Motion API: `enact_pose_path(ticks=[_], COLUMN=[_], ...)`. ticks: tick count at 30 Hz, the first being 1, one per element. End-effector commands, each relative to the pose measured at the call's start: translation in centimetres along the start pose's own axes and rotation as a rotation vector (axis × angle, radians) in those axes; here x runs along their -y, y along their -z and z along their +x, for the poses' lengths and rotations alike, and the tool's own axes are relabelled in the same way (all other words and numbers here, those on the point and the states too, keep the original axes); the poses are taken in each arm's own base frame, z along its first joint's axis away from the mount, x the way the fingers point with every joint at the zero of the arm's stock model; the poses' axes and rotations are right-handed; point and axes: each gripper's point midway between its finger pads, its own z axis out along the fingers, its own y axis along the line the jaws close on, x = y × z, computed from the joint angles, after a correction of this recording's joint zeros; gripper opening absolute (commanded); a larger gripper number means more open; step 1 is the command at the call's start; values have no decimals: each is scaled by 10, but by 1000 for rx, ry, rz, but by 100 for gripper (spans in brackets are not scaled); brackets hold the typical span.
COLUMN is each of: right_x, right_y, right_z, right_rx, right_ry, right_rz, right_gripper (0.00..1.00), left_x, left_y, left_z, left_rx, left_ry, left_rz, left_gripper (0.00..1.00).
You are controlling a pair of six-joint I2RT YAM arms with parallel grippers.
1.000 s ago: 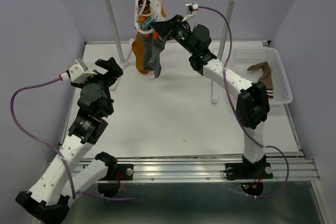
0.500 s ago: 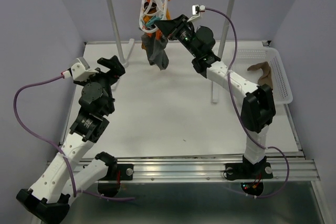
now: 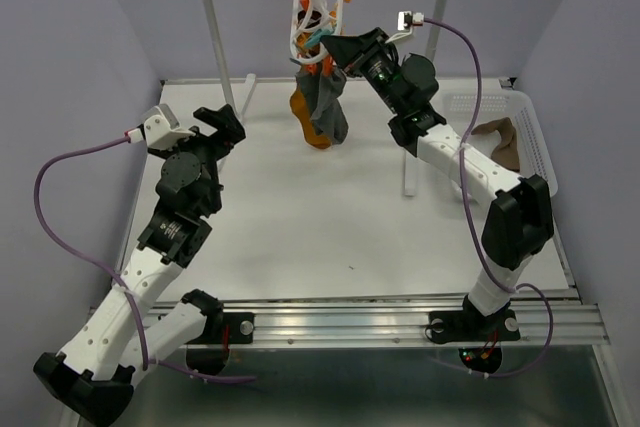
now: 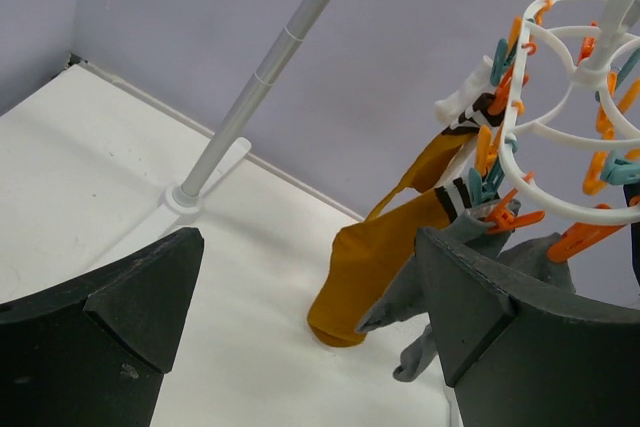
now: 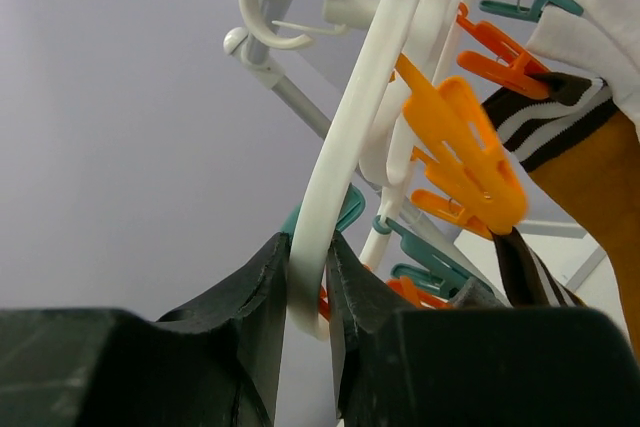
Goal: Clip the socks to the hanger
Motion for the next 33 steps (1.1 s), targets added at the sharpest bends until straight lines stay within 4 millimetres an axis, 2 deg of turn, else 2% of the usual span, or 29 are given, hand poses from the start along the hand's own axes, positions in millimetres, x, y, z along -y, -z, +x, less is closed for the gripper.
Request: enact_pose_path(ticks=[1,4,7,8,9,11,15,17,19,20,23,24,26,28,30,31,32,33], right_x=[-15,-16,-12,-9,-11,-17,-23,-25,-33,-35,-44,-50,-46,-54,-55,-50,-55,-59], right_y=[4,5,4,3,1,1,2,2,4,4,3,1,-4,-10,-15,-18,-24,-26], right_z=[-43,-30,-10,6,6,28,55,59,72,75,90,93,98,99,98,111,106,109], right_rx=[136,86,8,-39,-48,-99,-134,-121,-136,-134,-155,-159,-170,-167,-162,-189,-180,-181], right_ry=[8,-17,-30,-33,-19,-1,50,101,117,133,148,146,146,146,151,147,149,149], right_rz=[-29,-62,-88,-86,-92,-108,-91,-79,-84,-86,-109,-120,-116,-135,-137,-126,-130,-137], right_gripper=[26,31,32,35,36,38,41,41,42,46,46,47,47,47,47,47,47,47], left_x=[10,9,10,10,10,10,11,13,13,14,15,15,17,16,16,16,16,15], left_y=[1,4,5,5,5,5,1,0,-2,-2,-3,-3,-2,-2,-1,-1,0,1], left_z=[-25,-28,-31,-31,-31,-30,-25,-25,-23,-23,-22,-23,-26,-27,-28,-29,-31,-31], left_rx=[53,58,64,64,61,59,44,39,34,33,34,38,41,44,46,48,52,54], left_ry=[63,69,65,62,59,55,40,34,30,30,31,33,40,42,44,45,50,50], left_rz=[24,26,32,33,34,32,26,28,26,29,29,30,35,35,34,33,32,30], left_gripper=[99,99,99,99,99,99,99,99,99,99,99,99,99,99,99,99,99,99])
